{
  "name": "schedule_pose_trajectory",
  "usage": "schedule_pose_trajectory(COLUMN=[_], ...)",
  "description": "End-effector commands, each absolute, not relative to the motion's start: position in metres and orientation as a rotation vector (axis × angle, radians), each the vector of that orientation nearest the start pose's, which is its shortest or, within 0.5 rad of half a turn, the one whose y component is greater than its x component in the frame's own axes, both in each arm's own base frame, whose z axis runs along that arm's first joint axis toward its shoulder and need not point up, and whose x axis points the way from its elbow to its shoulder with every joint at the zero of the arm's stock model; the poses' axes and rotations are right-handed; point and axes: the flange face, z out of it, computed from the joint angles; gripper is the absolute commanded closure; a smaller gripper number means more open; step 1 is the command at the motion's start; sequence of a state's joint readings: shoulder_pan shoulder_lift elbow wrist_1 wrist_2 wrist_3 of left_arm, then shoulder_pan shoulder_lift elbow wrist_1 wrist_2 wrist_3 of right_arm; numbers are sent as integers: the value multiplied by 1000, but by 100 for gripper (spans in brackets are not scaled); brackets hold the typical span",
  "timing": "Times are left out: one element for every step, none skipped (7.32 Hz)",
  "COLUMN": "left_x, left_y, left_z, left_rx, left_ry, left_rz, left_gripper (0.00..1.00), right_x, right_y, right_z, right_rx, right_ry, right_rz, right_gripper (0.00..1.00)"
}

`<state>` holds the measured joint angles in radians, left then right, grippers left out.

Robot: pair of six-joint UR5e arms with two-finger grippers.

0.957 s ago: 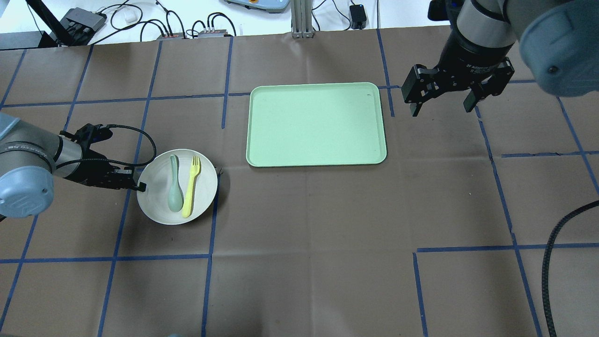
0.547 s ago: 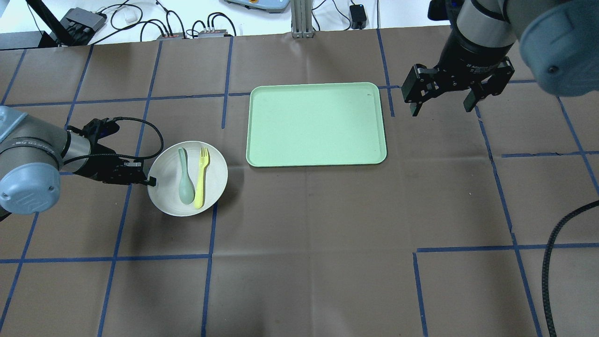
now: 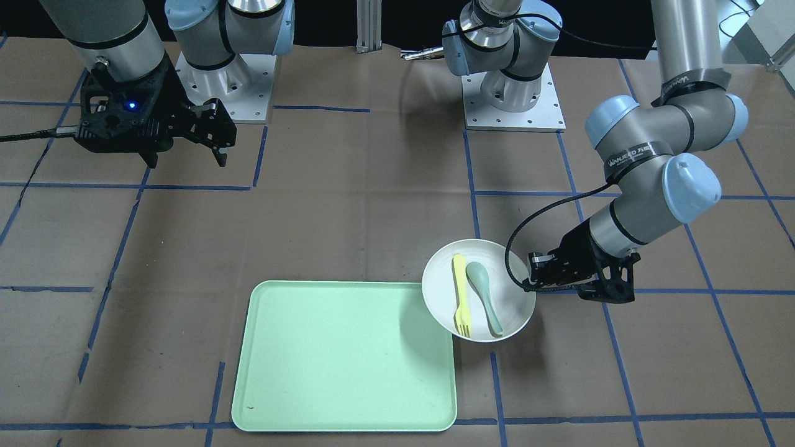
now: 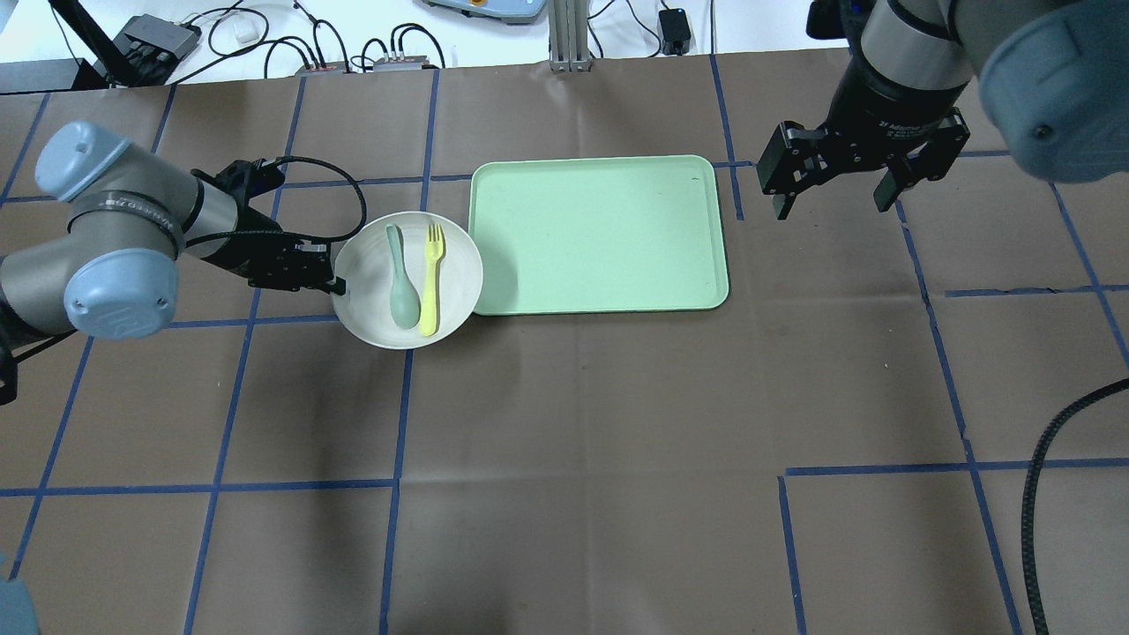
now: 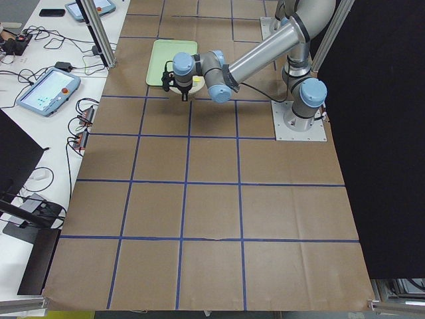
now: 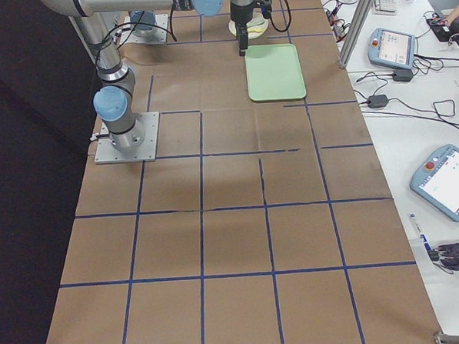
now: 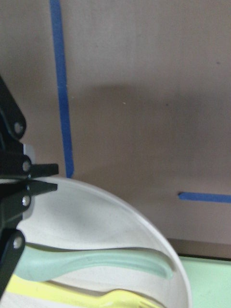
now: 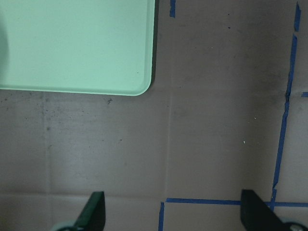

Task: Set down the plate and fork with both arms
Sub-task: 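Slide the plate with the left gripper onto the mint-green tray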

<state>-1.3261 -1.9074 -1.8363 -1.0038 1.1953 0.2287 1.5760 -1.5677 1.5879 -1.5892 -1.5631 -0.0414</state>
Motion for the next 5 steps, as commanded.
schedule_pose_trajectory(left_x=[-103,-137,-166,-185,-187], left_y=[-644,-665,-674,-681,-690], left_z=[230,225,213,213,215], left_rx=[52,75,69,87,86], left_ry=[3517,3518,3520,3519,3522], left_rz=[-88,-87,-54,-59,-80], left_gripper=[100,100,100,100,100], right_x=[136,137,137,137,137], right_y=[-492,-492,-493,-493,-493], right_z=[479,481,482,482,482], right_rx=[-72,-72,-72,-72,-70], right_ry=[3133,3132,3132,3132,3130], right_rz=[5,-3,-5,-5,-5], right_gripper=[0,0,0,0,0])
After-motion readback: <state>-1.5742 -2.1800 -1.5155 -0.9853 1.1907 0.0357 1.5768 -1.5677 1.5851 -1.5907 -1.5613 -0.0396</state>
